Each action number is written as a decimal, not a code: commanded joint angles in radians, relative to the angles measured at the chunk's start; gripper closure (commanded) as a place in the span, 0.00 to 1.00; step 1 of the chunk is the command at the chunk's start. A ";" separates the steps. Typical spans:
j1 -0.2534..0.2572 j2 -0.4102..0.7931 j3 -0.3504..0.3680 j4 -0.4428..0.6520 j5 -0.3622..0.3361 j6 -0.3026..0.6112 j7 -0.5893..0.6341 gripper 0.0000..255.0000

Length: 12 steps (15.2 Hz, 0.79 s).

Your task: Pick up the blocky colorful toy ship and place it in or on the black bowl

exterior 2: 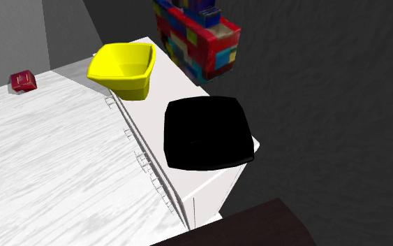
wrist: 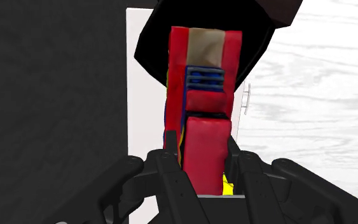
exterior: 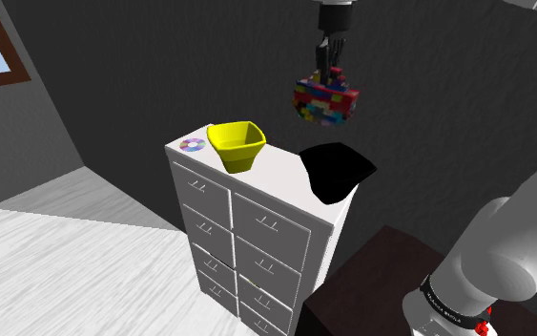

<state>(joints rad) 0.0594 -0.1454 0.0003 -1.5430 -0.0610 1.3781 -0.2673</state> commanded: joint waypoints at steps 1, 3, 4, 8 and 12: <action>-0.002 -0.083 -0.002 -0.080 -0.001 -0.003 -0.004 1.00; -0.001 -0.155 -0.002 -0.136 -0.001 -0.018 -0.004 1.00; -0.001 -0.190 -0.002 -0.161 -0.001 -0.028 -0.005 1.00; -0.001 -0.266 -0.002 -0.245 -0.001 -0.021 -0.004 1.00; -0.001 -0.290 -0.003 -0.323 -0.001 0.034 -0.001 1.00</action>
<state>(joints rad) 0.0586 -0.4290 -0.0028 -1.8458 -0.0619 1.3965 -0.2699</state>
